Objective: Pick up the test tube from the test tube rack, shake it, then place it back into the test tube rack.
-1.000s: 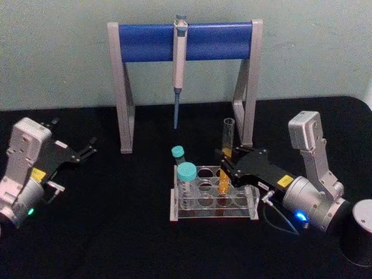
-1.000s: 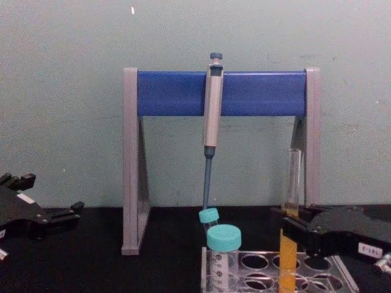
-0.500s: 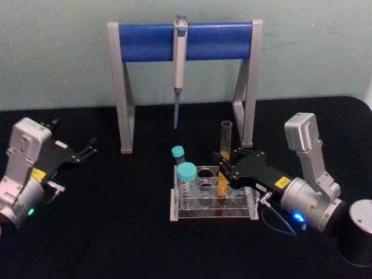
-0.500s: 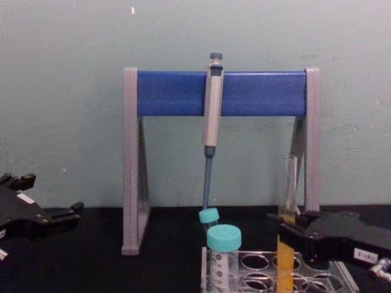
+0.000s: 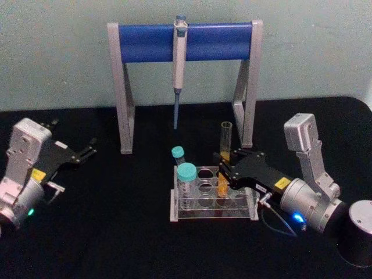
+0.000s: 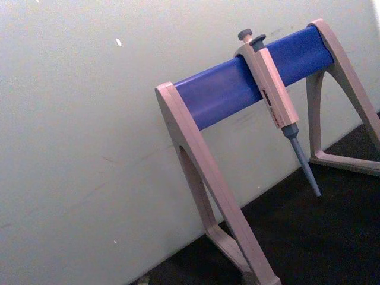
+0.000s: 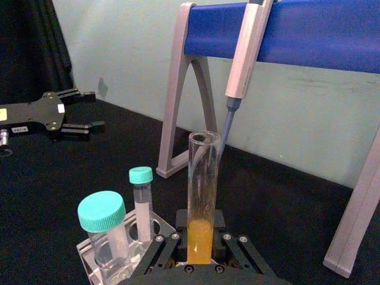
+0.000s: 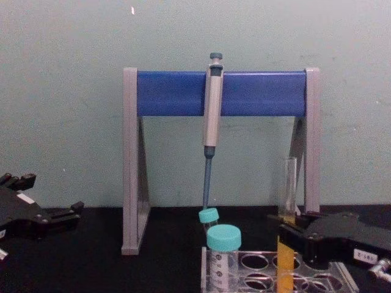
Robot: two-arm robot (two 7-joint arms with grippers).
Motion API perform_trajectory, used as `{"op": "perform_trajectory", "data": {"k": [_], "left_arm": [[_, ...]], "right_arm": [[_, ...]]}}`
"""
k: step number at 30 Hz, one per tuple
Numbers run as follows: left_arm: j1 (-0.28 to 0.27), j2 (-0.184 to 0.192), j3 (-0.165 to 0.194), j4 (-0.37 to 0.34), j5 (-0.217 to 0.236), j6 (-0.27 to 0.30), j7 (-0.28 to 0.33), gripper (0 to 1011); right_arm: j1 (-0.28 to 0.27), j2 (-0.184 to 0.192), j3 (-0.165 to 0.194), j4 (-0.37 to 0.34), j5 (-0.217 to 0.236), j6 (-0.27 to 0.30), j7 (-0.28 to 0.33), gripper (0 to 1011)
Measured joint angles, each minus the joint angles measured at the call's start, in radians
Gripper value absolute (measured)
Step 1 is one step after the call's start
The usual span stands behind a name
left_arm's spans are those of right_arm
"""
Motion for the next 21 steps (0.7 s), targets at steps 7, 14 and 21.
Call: {"op": "perform_trajectory", "data": {"k": [7,14,21], "left_arm": [[0.000,0.000,0.000,0.000,0.000,0.000,0.000,1001],[0.000,0.000,0.000,0.000,0.000,0.000,0.000,1001],[0.000,0.000,0.000,0.000,0.000,0.000,0.000,1001]], "right_arm": [[0.000,0.000,0.001,0.000,0.000,-0.001,0.000,396],[0.000,0.000,0.001,-0.001,0.000,-0.001,0.001,619],[0.000,0.000,0.001,-0.001,0.000,-0.002,0.002,835]]}}
